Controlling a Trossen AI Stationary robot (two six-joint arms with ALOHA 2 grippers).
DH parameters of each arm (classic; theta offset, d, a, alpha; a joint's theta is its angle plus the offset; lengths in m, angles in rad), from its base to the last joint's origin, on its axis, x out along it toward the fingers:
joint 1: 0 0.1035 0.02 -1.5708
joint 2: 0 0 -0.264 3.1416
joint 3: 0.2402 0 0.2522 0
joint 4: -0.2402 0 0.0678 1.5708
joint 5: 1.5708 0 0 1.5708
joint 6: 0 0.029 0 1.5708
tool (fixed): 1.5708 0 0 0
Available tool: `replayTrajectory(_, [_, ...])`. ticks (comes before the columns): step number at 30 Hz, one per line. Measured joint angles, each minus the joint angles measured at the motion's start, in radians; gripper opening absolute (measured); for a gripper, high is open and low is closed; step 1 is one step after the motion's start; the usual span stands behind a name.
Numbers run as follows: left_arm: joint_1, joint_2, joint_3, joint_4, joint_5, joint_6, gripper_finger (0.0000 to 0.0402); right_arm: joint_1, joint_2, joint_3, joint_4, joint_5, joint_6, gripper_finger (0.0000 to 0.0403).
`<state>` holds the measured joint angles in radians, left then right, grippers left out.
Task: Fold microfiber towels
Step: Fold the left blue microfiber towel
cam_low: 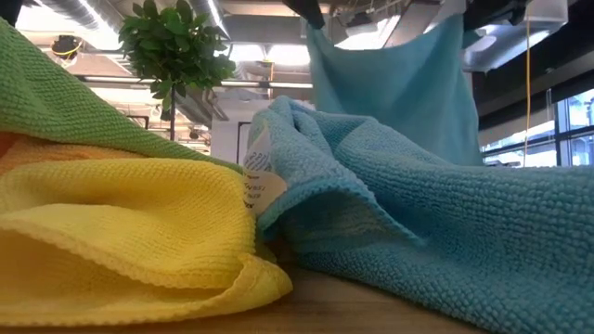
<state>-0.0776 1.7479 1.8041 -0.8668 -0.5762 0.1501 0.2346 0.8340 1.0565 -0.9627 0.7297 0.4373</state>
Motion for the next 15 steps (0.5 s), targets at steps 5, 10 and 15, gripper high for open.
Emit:
replayTrajectory(5, [0.024,-0.014,-0.105,0.145,0.02,0.04,0.0,0.0,-0.005,0.0,-0.006,0.038,0.0,0.0])
replayTrajectory(10, [0.07,-0.108,-0.238,0.439,0.018,0.086,0.0,0.0,-0.006,0.0,-0.011,0.114,0.005,0.0])
replayTrajectory(15, [0.089,-0.198,-0.36,0.507,0.026,0.099,0.0,-0.004,-0.005,-0.001,-0.01,0.209,0.003,0.0])
